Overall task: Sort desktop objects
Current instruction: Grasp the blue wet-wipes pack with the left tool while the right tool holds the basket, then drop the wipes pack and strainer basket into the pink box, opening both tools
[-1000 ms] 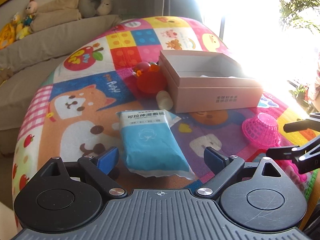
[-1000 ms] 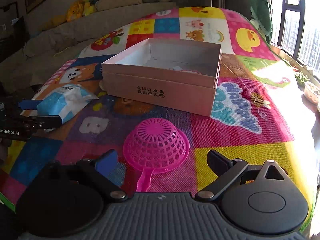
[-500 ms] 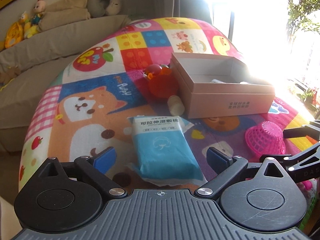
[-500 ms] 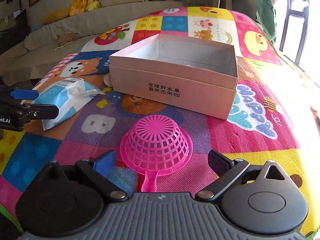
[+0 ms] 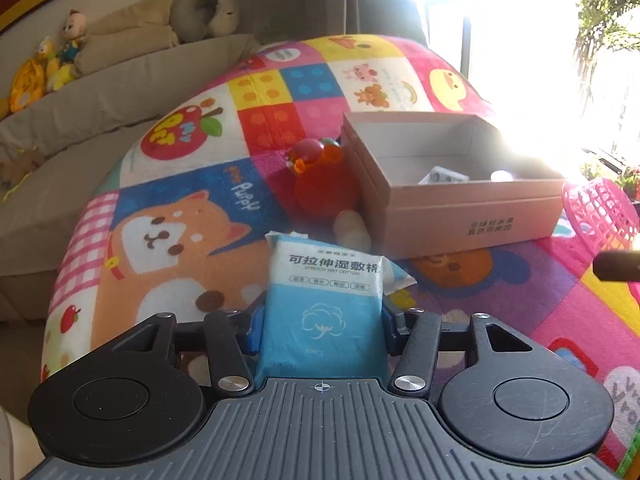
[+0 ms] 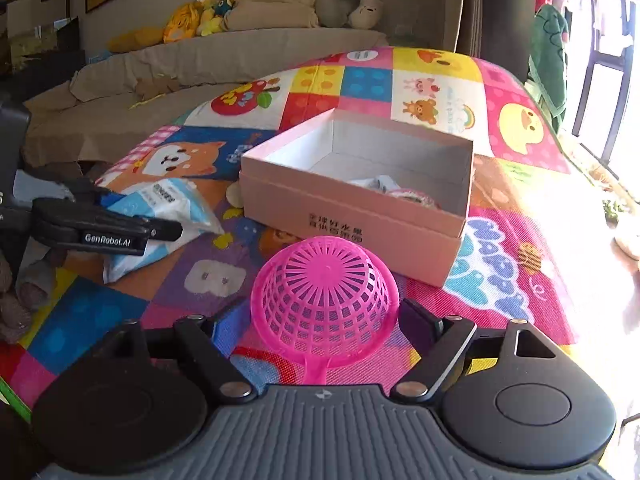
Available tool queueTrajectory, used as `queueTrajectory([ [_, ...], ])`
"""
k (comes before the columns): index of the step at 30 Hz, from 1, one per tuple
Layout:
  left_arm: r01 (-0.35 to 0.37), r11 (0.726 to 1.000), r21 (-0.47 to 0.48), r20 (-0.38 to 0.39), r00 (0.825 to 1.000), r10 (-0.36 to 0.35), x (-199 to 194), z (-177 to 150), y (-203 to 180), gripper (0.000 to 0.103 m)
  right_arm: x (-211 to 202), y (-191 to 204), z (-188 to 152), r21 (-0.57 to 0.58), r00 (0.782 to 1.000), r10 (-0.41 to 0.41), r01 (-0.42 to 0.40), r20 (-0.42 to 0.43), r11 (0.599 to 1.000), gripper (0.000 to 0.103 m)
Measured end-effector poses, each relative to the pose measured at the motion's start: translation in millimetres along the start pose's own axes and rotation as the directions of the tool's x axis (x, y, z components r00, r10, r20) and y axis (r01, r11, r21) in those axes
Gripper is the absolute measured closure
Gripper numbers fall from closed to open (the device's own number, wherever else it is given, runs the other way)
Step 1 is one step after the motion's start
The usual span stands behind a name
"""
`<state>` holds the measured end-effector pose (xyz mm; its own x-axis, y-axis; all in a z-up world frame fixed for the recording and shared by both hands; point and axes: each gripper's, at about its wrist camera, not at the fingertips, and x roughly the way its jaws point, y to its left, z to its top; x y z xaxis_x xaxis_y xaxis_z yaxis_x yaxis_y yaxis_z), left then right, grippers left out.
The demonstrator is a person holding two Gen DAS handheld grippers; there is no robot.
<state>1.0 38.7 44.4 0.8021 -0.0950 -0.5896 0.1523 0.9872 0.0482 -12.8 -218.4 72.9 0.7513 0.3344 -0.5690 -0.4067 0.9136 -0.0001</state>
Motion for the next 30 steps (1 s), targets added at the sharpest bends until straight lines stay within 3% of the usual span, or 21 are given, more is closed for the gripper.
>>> queueTrajectory([
  [5,0.028,0.998,0.057,0.210,0.977,-0.039,-25.8,61.3,-15.8,0.046,-41.6,-38.1,51.6,0.114,0.979,-0.082,0.061,0.186,0.992,0.021],
  [10,0.085,0.990,0.111,0.311,0.943,-0.115,3.3,118.7,-44.7,0.043,-47.4,-54.1,72.8,0.151,0.955,-0.146,0.110,0.256,0.982,0.021],
  [11,0.100,0.989,0.113,0.302,0.944,-0.130,15.4,126.3,-48.8,0.041,-45.8,-54.9,74.7,0.150,0.955,-0.150,0.114,0.257,0.982,0.021],
  [12,0.111,0.988,0.109,0.277,0.951,-0.137,29.2,131.3,-51.7,0.031,-43.1,-56.1,76.7,0.145,0.955,-0.156,0.121,0.254,0.982,0.021],
  [14,0.110,0.990,0.092,0.215,0.968,-0.128,50.3,129.8,-53.2,0.024,-39.4,-57.6,77.8,0.140,0.954,-0.170,0.139,0.245,0.980,0.021],
  [18,0.125,0.990,0.058,0.144,0.981,-0.132,57.1,91.0,-41.5,0.011,-33.8,-66.8,77.7,0.146,0.956,-0.188,0.157,0.224,0.977,0.021],
  [24,0.094,0.996,-0.007,0.025,0.995,-0.094,49.0,31.0,-14.2,0.009,1.5,-78.5,106.6,0.218,0.976,-0.118,0.077,0.182,0.973,0.021],
  [30,0.089,0.992,-0.092,0.016,0.996,-0.088,31.7,10.4,5.4,0.008,72.3,-77.7,146.3,0.377,0.995,-0.008,-0.029,0.095,0.926,0.021],
])
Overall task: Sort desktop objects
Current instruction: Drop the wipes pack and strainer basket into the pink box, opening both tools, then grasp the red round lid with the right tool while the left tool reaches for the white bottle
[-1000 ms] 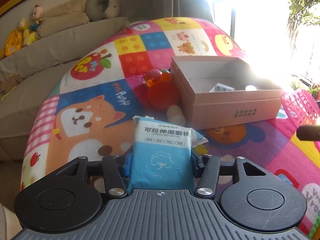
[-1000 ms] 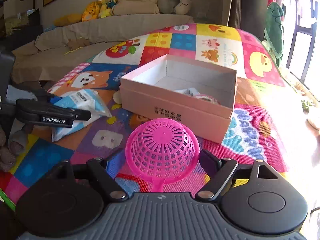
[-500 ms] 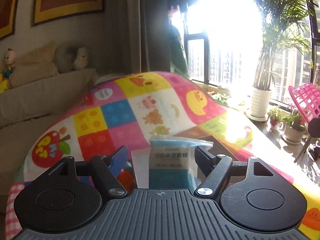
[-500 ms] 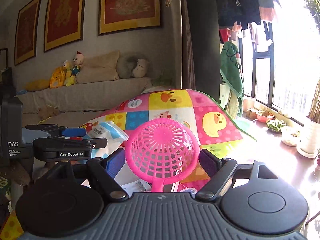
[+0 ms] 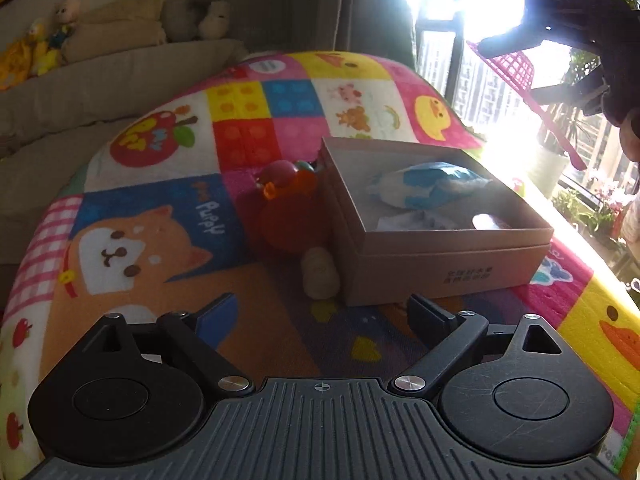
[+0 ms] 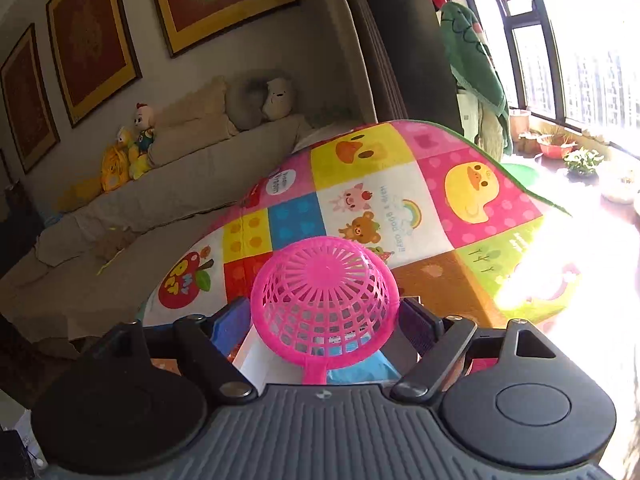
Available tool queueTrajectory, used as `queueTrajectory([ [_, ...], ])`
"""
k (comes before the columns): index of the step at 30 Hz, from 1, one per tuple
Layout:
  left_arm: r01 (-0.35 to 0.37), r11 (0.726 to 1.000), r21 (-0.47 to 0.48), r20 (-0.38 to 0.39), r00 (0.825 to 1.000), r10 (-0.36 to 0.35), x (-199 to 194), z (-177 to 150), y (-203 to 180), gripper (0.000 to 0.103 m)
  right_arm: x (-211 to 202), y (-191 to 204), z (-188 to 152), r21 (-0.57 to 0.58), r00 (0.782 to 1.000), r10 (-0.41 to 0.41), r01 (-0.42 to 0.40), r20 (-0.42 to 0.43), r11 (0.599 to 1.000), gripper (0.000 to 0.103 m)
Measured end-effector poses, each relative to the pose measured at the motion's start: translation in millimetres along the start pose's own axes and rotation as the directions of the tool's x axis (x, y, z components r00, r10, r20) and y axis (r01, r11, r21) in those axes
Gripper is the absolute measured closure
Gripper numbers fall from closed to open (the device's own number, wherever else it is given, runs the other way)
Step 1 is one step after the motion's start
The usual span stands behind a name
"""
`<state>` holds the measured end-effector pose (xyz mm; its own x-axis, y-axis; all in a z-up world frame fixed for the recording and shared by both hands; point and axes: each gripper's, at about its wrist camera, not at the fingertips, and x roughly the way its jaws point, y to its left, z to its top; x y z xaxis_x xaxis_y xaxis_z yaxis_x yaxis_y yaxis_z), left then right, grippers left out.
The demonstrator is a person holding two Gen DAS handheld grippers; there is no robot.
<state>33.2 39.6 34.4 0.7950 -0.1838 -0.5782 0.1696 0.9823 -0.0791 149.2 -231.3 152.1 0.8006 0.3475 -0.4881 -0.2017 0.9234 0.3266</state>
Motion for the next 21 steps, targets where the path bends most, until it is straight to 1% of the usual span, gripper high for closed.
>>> queueTrajectory([
  [2,-0.004,1.000,-0.002,0.004,1.000,0.004,-4.0,-2.9,2.2,0.007,25.4,10.5,1.5,0.011,1.000,-0.011,0.011,-0.016,1.000,0.021],
  [4,-0.019,1.000,0.002,0.009,1.000,0.019,-8.6,-6.6,4.0,0.007,48.2,16.3,-0.5,0.035,0.999,0.012,-0.010,-0.051,0.999,0.020],
  [5,-0.029,1.000,0.001,0.012,1.000,0.029,-10.4,-8.2,6.1,0.006,57.6,18.4,-1.9,0.038,0.996,0.022,-0.019,-0.081,0.999,0.016],
  [7,-0.041,0.999,-0.011,0.013,0.999,0.041,-13.5,-11.7,12.2,0.006,67.9,23.6,-7.9,0.025,0.994,0.007,-0.005,-0.111,1.000,0.014],
  [11,-0.047,0.998,-0.031,0.010,0.999,0.047,-14.4,-15.9,22.6,0.006,61.1,28.0,-24.4,-0.050,0.993,-0.037,0.031,-0.115,0.998,0.014],
  [14,-0.042,0.999,-0.027,0.013,0.999,0.042,-8.6,-13.9,23.9,0.006,45.5,33.5,-39.7,-0.144,0.993,-0.071,0.056,-0.097,0.988,0.014],
  [16,-0.047,0.999,-0.005,0.021,0.999,0.047,-1.0,-10.8,22.4,0.007,30.7,38.3,-50.4,-0.213,0.994,-0.085,0.067,-0.075,0.975,0.014],
  [17,-0.050,0.999,0.008,0.021,0.999,0.050,3.1,-8.9,21.6,0.013,22.7,39.7,-55.5,-0.239,0.994,-0.082,0.064,-0.067,0.969,0.015],
  [18,-0.049,0.999,0.020,0.017,0.999,0.048,7.4,-7.0,20.6,0.022,11.1,40.0,-61.3,-0.260,0.996,-0.074,0.057,-0.057,0.964,0.017],
  [21,-0.019,0.997,0.070,0.004,1.000,0.018,21.1,-2.3,16.3,0.034,-17.4,39.0,-80.4,-0.285,0.998,-0.037,0.019,-0.060,0.958,0.023],
])
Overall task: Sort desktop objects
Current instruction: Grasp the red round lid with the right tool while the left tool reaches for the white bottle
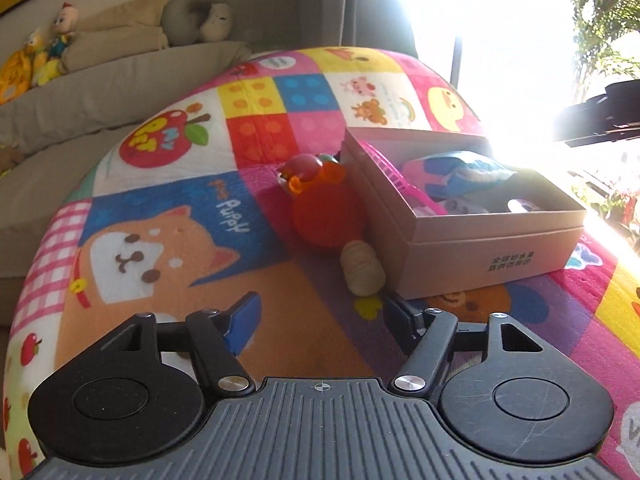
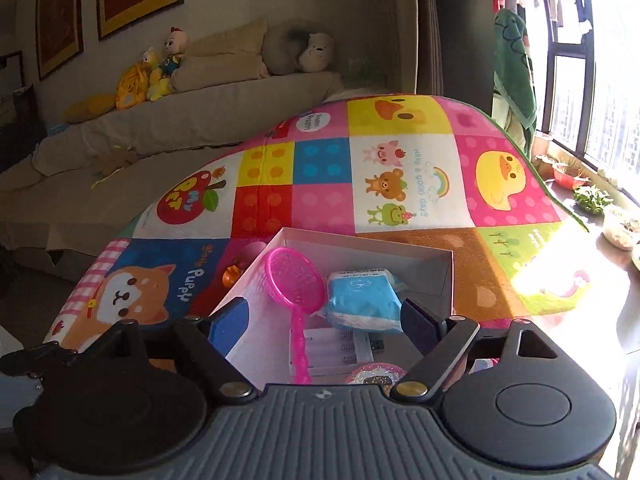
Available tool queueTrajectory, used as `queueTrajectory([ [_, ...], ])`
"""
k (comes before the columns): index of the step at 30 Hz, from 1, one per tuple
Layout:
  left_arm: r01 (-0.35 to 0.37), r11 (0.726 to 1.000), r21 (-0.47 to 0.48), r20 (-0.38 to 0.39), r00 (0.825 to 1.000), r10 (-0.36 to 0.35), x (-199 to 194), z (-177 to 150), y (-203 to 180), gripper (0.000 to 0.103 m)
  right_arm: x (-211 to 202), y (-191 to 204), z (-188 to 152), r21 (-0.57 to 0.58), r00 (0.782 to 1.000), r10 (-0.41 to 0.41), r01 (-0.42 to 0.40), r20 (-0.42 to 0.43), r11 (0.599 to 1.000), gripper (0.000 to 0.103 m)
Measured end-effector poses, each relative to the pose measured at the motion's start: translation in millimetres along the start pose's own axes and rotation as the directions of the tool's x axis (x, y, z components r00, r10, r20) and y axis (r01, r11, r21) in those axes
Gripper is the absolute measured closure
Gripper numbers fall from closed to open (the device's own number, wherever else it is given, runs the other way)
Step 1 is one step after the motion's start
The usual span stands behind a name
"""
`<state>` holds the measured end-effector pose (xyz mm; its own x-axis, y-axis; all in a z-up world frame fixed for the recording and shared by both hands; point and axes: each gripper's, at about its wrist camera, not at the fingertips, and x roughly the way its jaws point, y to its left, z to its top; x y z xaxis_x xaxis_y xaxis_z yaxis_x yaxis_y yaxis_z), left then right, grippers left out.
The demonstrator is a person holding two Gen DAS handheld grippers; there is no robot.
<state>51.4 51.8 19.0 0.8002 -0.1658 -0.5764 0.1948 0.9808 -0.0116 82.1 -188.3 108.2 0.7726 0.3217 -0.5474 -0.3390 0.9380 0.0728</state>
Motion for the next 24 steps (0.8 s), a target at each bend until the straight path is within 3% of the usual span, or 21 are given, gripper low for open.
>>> queueTrajectory([
  [3,0.016,0.998,0.060,-0.010,1.000,-0.016,13.3,3.3,-7.6,0.042,-18.5,3.1,-24.8,-0.017,1.000,0.009,-0.009,-0.004,1.000,0.023],
  [7,0.013,0.995,0.099,-0.014,1.000,-0.011,27.5,9.3,-10.0,0.045,-25.7,8.6,-61.0,-0.031,1.000,-0.007,0.006,-0.029,1.000,0.023],
  [12,-0.103,0.990,0.096,-0.014,0.994,0.105,33.9,14.1,4.6,0.046,-15.6,22.4,-101.7,-0.090,0.997,-0.033,0.026,-0.071,0.996,0.023],
  [18,-0.015,0.997,0.077,-0.030,0.999,0.017,35.3,16.9,7.2,0.046,-0.4,32.2,-117.2,-0.055,0.995,0.022,-0.028,-0.102,0.998,0.023],
  [22,-0.027,0.998,0.060,-0.051,0.998,0.030,51.9,21.0,1.4,0.047,-1.5,40.3,-117.5,-0.077,0.995,0.035,-0.043,-0.095,0.996,0.023],
  [24,-0.032,0.999,0.032,-0.063,0.997,0.034,56.5,22.8,3.6,0.072,-3.9,43.0,-116.2,-0.100,0.996,0.025,-0.033,-0.085,0.994,0.023],
])
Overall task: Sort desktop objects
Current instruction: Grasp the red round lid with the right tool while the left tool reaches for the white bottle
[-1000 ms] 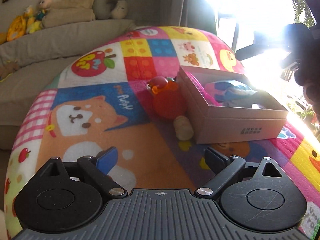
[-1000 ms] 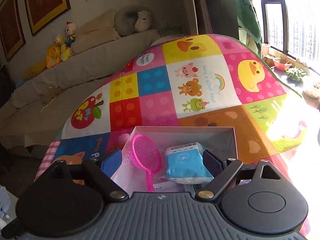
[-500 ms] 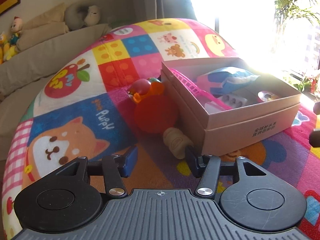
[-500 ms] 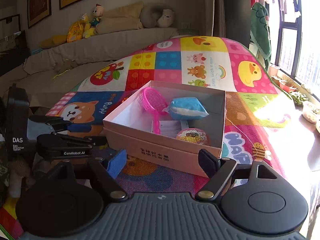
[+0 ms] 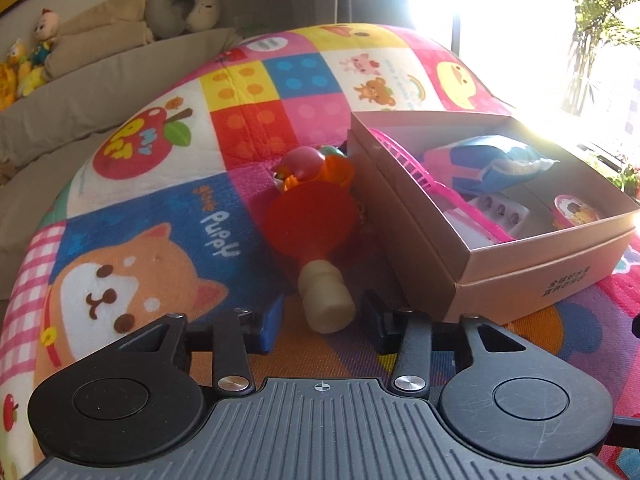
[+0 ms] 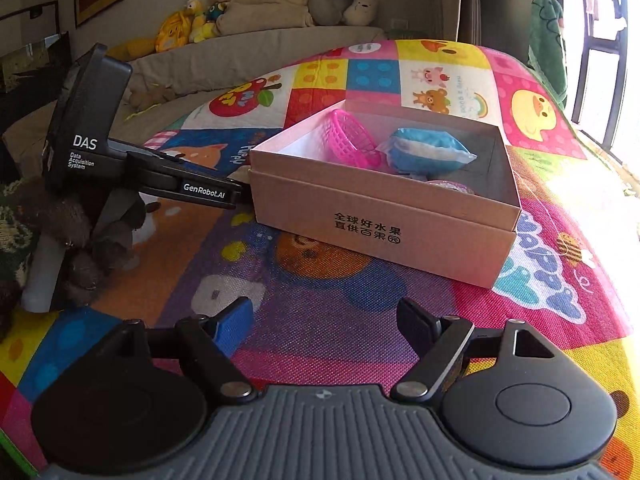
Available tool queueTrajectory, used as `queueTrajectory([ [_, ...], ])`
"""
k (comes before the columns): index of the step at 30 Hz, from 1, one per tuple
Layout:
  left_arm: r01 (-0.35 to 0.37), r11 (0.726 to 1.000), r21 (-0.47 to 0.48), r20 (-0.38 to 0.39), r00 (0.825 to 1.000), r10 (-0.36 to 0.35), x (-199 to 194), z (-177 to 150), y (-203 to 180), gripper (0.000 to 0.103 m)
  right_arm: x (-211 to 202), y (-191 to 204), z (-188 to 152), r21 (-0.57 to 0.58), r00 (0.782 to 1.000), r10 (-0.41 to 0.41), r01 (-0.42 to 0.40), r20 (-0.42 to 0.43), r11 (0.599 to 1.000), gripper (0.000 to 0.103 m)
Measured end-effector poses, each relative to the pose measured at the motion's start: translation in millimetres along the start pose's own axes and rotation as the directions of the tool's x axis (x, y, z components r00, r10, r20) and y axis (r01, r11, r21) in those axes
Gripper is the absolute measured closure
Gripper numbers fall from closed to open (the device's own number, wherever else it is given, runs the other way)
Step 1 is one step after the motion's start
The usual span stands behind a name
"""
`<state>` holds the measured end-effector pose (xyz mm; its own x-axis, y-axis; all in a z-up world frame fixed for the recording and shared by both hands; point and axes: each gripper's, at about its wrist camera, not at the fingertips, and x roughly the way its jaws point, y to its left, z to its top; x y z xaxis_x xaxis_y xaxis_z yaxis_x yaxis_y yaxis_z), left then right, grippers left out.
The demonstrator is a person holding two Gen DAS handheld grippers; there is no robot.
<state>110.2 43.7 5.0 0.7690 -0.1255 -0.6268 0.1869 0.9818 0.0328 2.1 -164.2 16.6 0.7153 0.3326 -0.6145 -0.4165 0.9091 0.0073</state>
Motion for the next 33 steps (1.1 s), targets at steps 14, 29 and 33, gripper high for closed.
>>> queueTrajectory([
  [14,0.057,0.998,0.014,0.012,0.998,-0.057,-100.5,-70.1,5.9,0.069,55.0,78.9,141.3,-0.398,0.997,0.081,-0.076,-0.003,0.914,0.023],
  [29,-0.093,0.995,-0.047,0.077,0.992,0.096,-125.3,-90.2,22.6,0.028,200.0,118.7,168.7,-0.483,0.942,-0.174,0.013,-0.288,0.876,0.039],
  [33,-0.068,0.997,-0.024,0.086,0.994,0.070,-126.8,-92.2,16.1,0.026,160.5,113.9,168.4,-0.433,0.965,-0.081,-0.036,-0.249,0.901,0.039],
])
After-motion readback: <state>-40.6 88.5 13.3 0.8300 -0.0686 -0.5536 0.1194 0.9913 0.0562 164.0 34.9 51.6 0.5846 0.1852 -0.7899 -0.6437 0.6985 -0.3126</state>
